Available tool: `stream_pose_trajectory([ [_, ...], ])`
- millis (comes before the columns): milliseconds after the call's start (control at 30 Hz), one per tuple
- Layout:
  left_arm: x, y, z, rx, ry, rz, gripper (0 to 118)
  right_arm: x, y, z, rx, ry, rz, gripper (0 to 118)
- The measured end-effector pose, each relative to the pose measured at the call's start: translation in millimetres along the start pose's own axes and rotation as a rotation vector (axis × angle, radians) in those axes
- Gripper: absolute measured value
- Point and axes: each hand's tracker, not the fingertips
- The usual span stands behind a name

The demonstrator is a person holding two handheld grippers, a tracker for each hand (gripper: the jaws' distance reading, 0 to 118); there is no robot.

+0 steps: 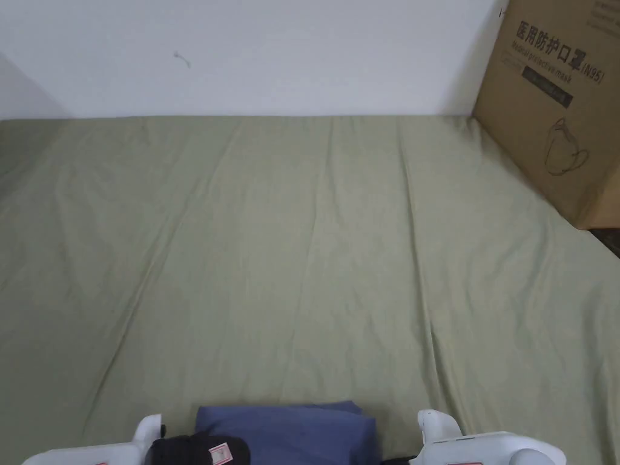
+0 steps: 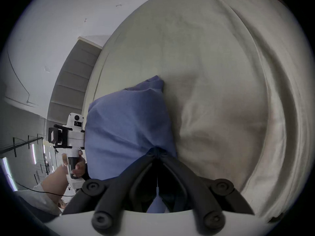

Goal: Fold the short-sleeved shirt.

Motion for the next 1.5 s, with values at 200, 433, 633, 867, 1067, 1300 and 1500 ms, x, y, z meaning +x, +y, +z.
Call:
stream_pose_trajectory([
  [200, 2, -2, -15, -0.007, 0.024, -0.089, 114, 2, -3, 0, 0.010, 0.011, -0.026, 0],
  [433, -4, -7, -13, 0.039, 0.234, -0.108, 24, -1, -6, 0, 0.028, -0.007, -0.010, 0],
  [633, 24, -11, -8, 0.062, 0.286, -0.139, 24, -51, -10, 27, 0.130, -0.178, 0.086, 0],
  [867, 87, -12, 41, 0.064, 0.421, -0.325, 24, -138, -7, 49, 0.232, -0.307, 0.203, 0],
  [1067, 110, 4, 142, 0.138, 0.581, -0.394, 24, -210, -1, 14, 0.360, -0.372, 0.207, 0],
  [1300, 111, 28, 262, 0.202, 0.727, -0.363, 24, -303, 0, -60, 0.349, -0.398, 0.273, 0],
  [1500, 105, 50, 349, 0.227, 0.888, -0.359, 24, -351, -8, -116, 0.282, -0.347, 0.326, 0],
])
